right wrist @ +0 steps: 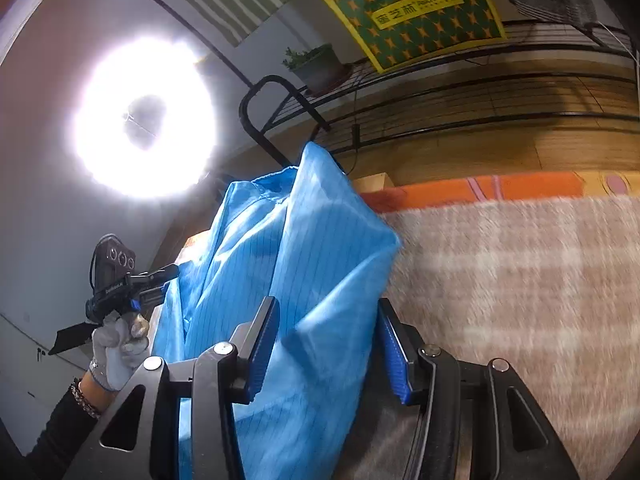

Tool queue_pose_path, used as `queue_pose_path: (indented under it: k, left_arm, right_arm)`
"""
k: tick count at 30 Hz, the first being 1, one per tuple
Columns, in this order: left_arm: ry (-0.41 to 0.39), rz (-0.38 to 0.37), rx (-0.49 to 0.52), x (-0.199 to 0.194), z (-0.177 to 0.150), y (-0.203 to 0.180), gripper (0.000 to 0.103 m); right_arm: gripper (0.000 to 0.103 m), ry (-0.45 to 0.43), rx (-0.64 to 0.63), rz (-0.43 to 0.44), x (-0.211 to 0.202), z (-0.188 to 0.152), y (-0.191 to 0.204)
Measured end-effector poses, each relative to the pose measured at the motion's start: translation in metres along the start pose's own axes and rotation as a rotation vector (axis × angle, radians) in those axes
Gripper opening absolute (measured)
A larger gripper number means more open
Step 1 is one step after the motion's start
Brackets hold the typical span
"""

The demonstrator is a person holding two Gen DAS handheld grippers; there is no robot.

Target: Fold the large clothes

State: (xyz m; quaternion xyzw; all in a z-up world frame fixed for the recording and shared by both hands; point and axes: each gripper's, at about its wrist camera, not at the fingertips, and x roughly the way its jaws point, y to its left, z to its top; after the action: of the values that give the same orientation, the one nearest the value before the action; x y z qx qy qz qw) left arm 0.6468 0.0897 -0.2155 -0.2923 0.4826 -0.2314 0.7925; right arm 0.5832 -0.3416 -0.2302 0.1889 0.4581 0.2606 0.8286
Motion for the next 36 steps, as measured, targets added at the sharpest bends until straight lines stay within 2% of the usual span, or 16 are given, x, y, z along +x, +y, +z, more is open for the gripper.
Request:
queue_pose_path:
  k: [1,3,4,5,6,7,8,9,13,20,25,29,36]
  left_arm:
    - [-0.002,0.010,0.014,0.003,0.001,-0.003,0.055]
    - [-0.005,0.027,0.045,0.008,0.001,-0.009,0.055]
    - [-0.011,0.042,0.058,0.010,0.001,-0.011,0.051]
    - [-0.011,0.060,0.070,0.012,0.001,-0.013,0.043]
    - [-0.002,0.080,0.074,0.016,0.001,-0.014,0.019]
    - [-0.001,0.097,0.078,0.017,-0.001,-0.014,0.005]
    - [-0.007,0.110,0.090,0.018,-0.002,-0.015,0.005]
    - [-0.017,0.113,0.105,0.018,-0.003,-0.018,0.002]
    - [-0.063,0.119,0.171,0.010,-0.008,-0.035,0.000]
    - [-0.137,0.075,0.212,-0.021,-0.014,-0.064,0.000]
    - [-0.155,0.046,0.247,-0.048,-0.028,-0.087,0.000]
    - [-0.167,0.026,0.290,-0.075,-0.047,-0.105,0.000]
    - [-0.191,0.039,0.382,-0.133,-0.099,-0.130,0.000]
  right_arm:
    - [0.052,0.004,-0.003,0.003,0.003,0.003,0.000]
    - [0.042,0.003,-0.008,-0.002,0.005,0.005,0.001]
    - [0.035,0.018,-0.007,-0.005,0.007,0.003,0.001]
    - [0.031,0.019,-0.009,-0.011,0.009,0.003,0.002]
    - [0.027,0.020,-0.015,-0.018,0.009,0.004,0.003]
    - [0.018,0.023,-0.018,-0.020,0.009,0.003,0.004]
    - [0.008,0.024,-0.022,-0.026,0.009,0.002,0.006]
    - [0.006,0.023,-0.026,-0.031,0.008,0.001,0.008]
    - [0.001,-0.004,-0.079,-0.065,0.003,0.004,0.022]
    - [0.000,-0.085,-0.148,-0.096,-0.029,0.004,0.049]
    - [0.000,-0.130,-0.193,-0.113,-0.056,0.001,0.071]
    - [0.000,-0.164,-0.256,-0.126,-0.079,-0.006,0.096]
    - [0.000,-0.210,-0.379,-0.148,-0.127,-0.043,0.152]
